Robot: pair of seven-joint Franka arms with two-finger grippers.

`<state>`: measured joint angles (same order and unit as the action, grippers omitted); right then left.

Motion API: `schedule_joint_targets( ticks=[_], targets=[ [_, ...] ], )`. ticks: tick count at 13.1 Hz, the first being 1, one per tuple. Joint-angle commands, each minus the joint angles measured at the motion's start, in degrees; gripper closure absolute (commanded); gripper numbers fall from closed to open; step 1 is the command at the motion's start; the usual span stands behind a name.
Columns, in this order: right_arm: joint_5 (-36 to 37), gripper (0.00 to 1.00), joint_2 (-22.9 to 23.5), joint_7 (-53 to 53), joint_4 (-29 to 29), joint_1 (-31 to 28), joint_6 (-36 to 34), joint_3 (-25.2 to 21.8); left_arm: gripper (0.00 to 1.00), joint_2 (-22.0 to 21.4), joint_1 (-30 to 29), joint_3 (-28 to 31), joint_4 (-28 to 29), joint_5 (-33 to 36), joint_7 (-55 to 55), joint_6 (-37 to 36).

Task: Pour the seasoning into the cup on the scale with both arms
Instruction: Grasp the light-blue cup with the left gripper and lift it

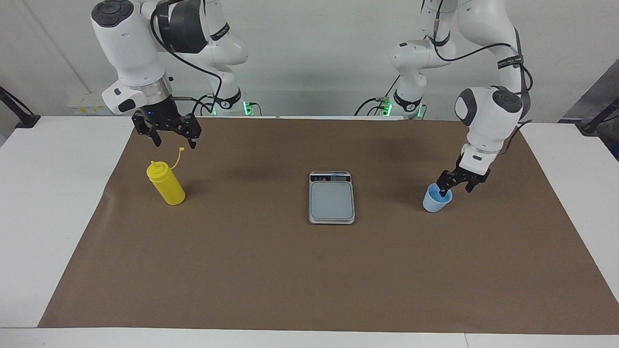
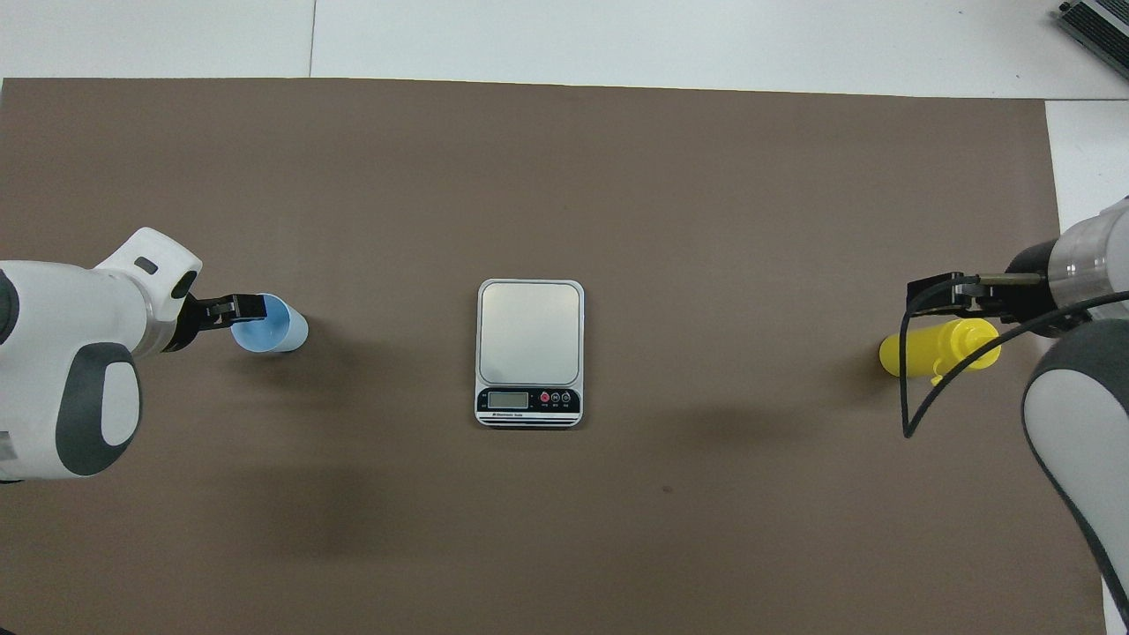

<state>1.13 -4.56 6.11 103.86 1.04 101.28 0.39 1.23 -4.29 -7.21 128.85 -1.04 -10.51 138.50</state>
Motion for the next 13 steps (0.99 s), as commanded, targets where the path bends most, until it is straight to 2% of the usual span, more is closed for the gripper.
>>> schedule_joint_targets(
  ticks=[1, 3, 7, 9, 13],
  targets=[
    [-0.17, 0.0, -1.24, -0.75, 1.34, -0.69, 0.32, 0.31, 0.0, 1.31, 0.25, -0.18, 2.45, -0.02, -1.27, 4.39],
    [-0.17, 0.0, -1.24, -0.75, 1.34, -0.69, 0.32, 0.31, 0.0, 1.75, 0.16, -0.18, 3.07, -0.02, -1.09, 5.81],
    [-0.17, 0.0, -1.24, -0.75, 1.34, -0.69, 0.32, 0.31, 1.0, 3.07, 0.25, -0.26, 2.55, -0.02, -1.18, 5.29],
    [-0.17, 0.0, -1.24, -0.75, 1.34, -0.69, 0.32, 0.31, 1.0, 3.16, 0.78, -0.26, 1.41, -0.02, -1.18, 4.15],
    [-0.17, 0.0, -1.24, -0.75, 1.34, -0.69, 0.32, 0.31, 1.0, 3.25, 1.04, -0.26, -6.75, -0.02, -1.09, -6.38]
  ],
)
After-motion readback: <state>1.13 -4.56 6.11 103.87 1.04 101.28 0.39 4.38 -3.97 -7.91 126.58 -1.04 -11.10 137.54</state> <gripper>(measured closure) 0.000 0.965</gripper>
